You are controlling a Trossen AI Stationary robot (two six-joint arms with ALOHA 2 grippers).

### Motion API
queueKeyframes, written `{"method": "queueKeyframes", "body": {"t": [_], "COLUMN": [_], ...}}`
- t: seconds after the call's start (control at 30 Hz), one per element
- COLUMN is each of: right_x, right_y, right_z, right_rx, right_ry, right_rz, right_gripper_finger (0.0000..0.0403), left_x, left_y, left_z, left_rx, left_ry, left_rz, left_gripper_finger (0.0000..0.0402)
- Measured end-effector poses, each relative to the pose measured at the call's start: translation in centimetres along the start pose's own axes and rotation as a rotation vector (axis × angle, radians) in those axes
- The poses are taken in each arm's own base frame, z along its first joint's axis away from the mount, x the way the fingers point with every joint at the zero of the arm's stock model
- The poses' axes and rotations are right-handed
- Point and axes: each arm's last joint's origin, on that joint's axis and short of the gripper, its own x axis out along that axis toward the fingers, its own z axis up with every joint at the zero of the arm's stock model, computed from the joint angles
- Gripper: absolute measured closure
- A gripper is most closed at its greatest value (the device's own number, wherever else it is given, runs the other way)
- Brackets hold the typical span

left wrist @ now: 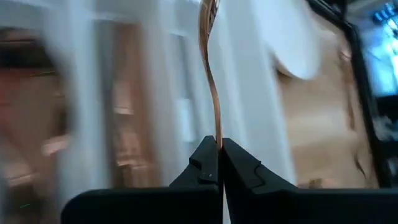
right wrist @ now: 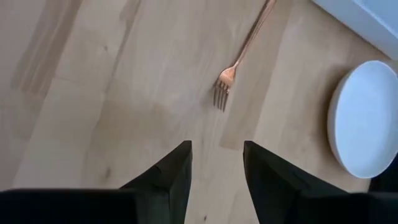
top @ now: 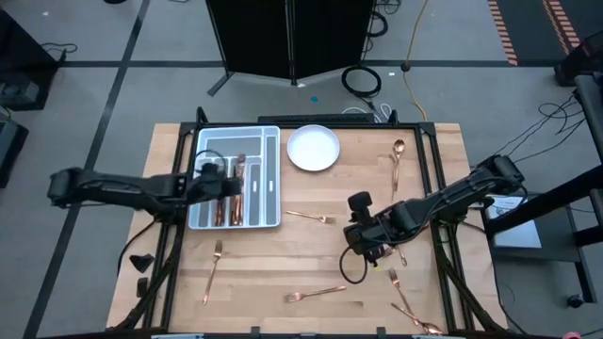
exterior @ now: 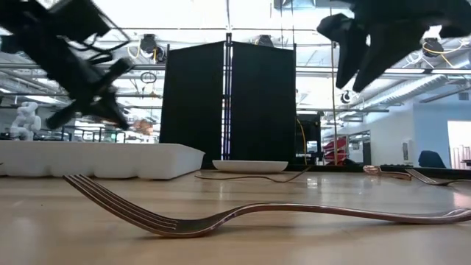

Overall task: Sort silverware
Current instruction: Put the spoon on the silverware tray

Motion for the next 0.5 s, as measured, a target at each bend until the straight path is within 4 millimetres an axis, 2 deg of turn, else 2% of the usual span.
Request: {"method": "queueKeyframes", "body": {"t": [0.27,0.5], "right_x": [0.8,0.8], "right_y": [0.3,0.0], "right_z": [-0.3,0.2], "right_rx": [0.001,-0.027], "right_ry": [-0.006,-0.052], "right_rz": [0.000,-0.007], "right_gripper_finger": [0.0268,0.0268], "left_x": [-2.6,-2.5], "left_y": [3.6,3.8], "left_z": [0.0,-0.5], "left_rx": [-0.048,-0.039], "left_ry": [-0.013,0.031], "left_rz": [0.196,0.243], "left_gripper_finger": [0.0401,0.0401]}}
